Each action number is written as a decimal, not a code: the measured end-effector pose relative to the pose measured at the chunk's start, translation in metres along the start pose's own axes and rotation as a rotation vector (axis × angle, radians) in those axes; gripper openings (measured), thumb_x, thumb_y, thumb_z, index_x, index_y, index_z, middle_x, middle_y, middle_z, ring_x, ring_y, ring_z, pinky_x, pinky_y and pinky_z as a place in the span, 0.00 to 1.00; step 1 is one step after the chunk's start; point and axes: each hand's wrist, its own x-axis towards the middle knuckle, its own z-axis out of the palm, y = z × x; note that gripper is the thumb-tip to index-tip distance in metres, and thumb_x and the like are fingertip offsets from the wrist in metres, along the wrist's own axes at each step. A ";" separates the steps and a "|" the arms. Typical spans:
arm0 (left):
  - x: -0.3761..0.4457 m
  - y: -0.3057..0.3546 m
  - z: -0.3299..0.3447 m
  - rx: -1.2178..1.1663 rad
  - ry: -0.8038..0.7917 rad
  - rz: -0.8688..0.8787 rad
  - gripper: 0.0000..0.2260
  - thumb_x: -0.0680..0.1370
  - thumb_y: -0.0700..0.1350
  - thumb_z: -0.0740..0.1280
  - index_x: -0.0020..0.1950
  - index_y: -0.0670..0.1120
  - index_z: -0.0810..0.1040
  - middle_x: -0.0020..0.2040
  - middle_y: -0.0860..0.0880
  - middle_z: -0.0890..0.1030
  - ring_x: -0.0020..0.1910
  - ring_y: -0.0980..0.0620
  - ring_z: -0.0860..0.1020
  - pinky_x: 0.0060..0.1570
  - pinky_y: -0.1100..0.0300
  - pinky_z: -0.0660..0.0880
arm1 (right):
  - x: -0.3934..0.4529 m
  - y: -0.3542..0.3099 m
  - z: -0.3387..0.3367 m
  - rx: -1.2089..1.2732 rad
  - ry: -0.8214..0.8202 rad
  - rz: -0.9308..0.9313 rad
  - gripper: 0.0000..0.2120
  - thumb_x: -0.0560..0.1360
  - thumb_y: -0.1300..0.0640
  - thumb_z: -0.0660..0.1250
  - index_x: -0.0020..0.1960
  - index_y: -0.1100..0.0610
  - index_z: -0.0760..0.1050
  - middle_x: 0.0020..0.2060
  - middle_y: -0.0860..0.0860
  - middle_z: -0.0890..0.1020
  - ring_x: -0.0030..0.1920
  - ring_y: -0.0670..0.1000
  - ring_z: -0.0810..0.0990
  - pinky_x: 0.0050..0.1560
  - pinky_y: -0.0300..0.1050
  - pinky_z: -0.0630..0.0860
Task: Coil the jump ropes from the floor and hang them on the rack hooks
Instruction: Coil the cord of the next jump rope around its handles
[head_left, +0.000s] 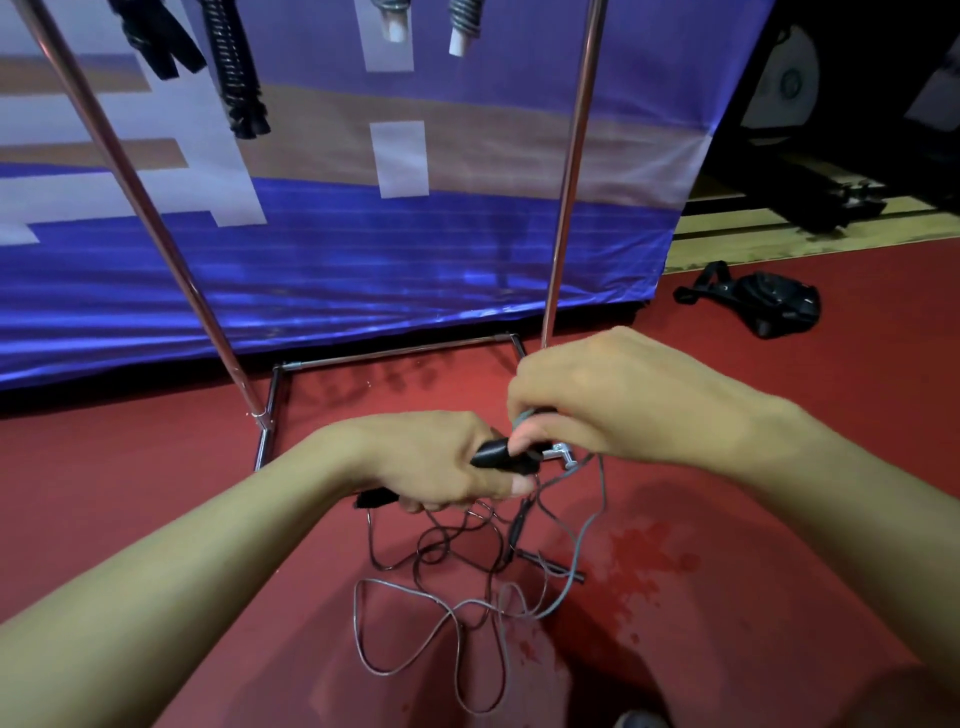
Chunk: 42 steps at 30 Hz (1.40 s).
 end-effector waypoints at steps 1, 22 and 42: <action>-0.001 0.003 0.003 0.047 -0.002 0.049 0.22 0.81 0.60 0.68 0.32 0.50 0.69 0.24 0.54 0.68 0.24 0.52 0.67 0.28 0.62 0.68 | 0.005 -0.002 0.001 0.040 0.025 0.032 0.11 0.76 0.40 0.70 0.44 0.47 0.80 0.38 0.42 0.81 0.41 0.43 0.79 0.40 0.43 0.73; -0.005 -0.019 -0.020 -0.045 0.529 0.116 0.11 0.81 0.45 0.71 0.46 0.57 0.70 0.35 0.58 0.74 0.31 0.67 0.73 0.35 0.72 0.68 | -0.008 -0.014 0.048 0.133 0.084 0.265 0.03 0.84 0.49 0.59 0.55 0.47 0.65 0.32 0.45 0.72 0.36 0.52 0.74 0.40 0.51 0.70; -0.003 -0.014 -0.008 0.005 -0.102 -0.140 0.08 0.80 0.48 0.71 0.55 0.48 0.76 0.34 0.51 0.74 0.26 0.54 0.70 0.25 0.63 0.70 | -0.008 -0.019 0.026 -0.471 -0.022 -0.159 0.08 0.83 0.44 0.58 0.51 0.45 0.73 0.44 0.45 0.75 0.43 0.51 0.78 0.34 0.48 0.69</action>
